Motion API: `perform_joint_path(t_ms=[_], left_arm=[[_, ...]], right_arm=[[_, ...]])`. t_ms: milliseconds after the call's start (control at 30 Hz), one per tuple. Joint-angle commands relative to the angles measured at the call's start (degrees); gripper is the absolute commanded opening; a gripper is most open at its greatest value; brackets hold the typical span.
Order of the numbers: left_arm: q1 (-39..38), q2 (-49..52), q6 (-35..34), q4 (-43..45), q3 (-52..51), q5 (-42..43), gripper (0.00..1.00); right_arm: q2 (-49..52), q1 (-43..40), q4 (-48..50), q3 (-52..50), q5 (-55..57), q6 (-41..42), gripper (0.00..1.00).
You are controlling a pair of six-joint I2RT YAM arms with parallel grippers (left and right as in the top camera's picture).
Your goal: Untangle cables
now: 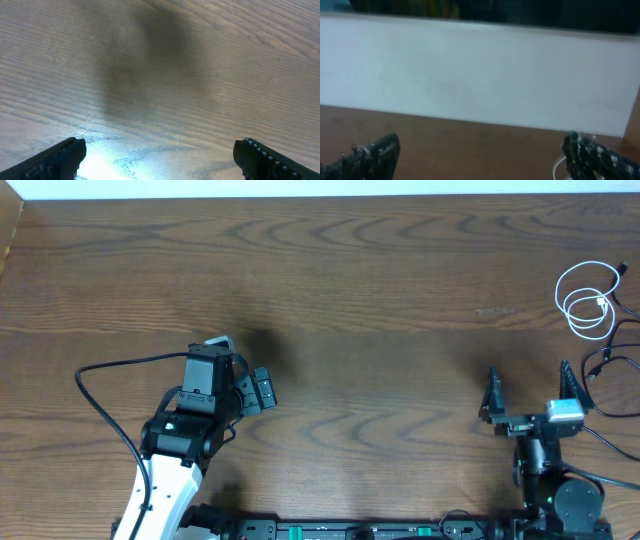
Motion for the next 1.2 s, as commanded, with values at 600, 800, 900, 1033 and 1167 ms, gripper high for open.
perform_joint_path(t_ms=[600, 800, 900, 1033, 1167], left_arm=[[-0.1, 0.1, -0.1, 0.0, 0.1, 0.1, 0.99], [-0.1, 0.1, -0.1, 0.0, 0.1, 0.1, 0.99], [-0.1, 0.1, -0.1, 0.0, 0.1, 0.1, 0.99], [-0.1, 0.1, -0.1, 0.0, 0.1, 0.1, 0.99], [-0.1, 0.1, -0.1, 0.0, 0.1, 0.1, 0.99]], right_arm=[[-1.8, 4.2, -17.1, -2.5, 6.7, -2.8, 0.99], [-1.8, 3.5, -17.0, -2.5, 6.2, -2.8, 0.99], [-1.8, 2.7, -17.0, -2.5, 6.2, -2.8, 0.99], [-1.8, 2.5, -17.0, -2.5, 6.3, -2.8, 0.99], [-1.8, 2.5, -17.0, -2.5, 6.3, -2.8, 0.99]])
